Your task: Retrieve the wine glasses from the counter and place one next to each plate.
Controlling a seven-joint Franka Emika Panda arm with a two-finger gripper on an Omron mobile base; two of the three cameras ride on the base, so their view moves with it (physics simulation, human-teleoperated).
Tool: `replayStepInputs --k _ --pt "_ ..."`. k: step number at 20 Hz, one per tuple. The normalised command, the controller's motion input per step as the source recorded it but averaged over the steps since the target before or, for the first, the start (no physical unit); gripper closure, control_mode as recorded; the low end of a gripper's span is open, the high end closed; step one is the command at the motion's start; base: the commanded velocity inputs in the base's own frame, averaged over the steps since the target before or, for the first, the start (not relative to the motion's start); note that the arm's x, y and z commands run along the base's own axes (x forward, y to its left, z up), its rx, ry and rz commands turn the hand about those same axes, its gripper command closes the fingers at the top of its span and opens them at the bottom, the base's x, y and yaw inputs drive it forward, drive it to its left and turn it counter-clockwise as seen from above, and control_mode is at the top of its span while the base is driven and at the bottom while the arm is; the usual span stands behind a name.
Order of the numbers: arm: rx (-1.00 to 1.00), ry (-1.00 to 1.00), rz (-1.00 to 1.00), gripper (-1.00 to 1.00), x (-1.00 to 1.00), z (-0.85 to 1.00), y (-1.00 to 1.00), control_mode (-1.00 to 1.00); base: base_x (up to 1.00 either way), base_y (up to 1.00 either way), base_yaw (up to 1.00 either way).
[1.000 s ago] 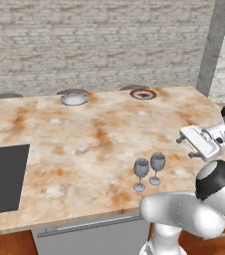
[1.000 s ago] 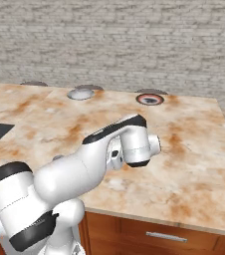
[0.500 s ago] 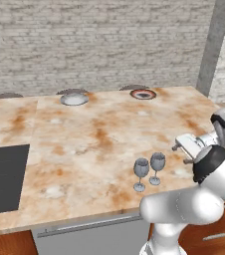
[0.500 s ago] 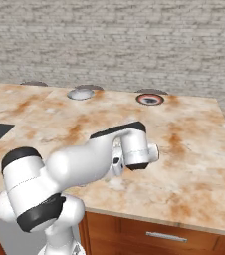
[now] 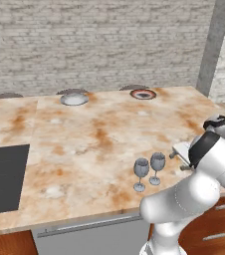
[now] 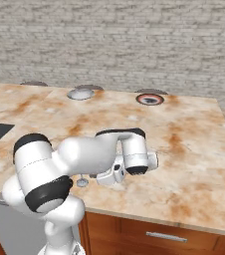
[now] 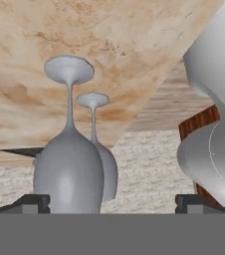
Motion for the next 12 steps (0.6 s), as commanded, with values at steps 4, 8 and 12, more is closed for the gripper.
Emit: replayStepInputs --k 4,8,12 --pt "0.0 0.0 0.0 -1.0 0.14 -0.31 0.0 -1.0 0.0 0.0 0.0" --pt "0.02 0.0 -0.02 -1.0 0.1 -0.17 0.0 -1.0 0.0 0.0 0.0" --pt "0.0 0.0 -0.04 -1.0 0.19 -0.2 0.0 -1.0 0.0 0.0 0.0"
